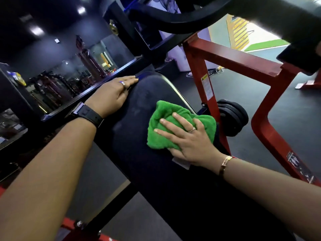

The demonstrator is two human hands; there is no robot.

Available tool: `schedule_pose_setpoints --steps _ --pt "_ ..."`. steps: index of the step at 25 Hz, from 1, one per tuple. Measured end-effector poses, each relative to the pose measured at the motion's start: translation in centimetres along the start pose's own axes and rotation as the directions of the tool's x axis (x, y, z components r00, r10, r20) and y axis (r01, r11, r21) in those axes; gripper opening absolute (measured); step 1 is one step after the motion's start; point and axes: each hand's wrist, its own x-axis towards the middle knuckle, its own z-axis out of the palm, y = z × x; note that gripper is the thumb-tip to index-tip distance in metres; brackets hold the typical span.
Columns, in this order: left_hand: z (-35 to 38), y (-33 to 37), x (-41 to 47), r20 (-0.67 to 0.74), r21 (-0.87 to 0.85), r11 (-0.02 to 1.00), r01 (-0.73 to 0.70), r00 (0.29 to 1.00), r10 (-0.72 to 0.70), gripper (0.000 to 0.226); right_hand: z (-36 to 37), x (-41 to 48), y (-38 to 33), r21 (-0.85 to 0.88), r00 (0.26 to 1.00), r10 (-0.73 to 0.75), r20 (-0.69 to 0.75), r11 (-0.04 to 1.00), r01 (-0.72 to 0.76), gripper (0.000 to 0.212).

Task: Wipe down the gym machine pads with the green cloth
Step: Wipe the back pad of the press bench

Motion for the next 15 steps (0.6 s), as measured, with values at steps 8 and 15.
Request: schedule_pose_setpoints --steps 8,15 --pt "-0.2 -1.2 -2.5 -0.043 -0.098 0.991 0.094 0.994 -0.098 0.047 -1.5 9.2 -3.5 0.143 0.966 0.252 0.051 0.956 -0.257 0.059" --pt "-0.1 -0.8 -3.3 -0.157 -0.123 0.98 0.158 0.972 -0.177 0.046 -2.3 12.0 -0.5 0.17 0.903 0.407 0.137 0.888 -0.426 0.055"
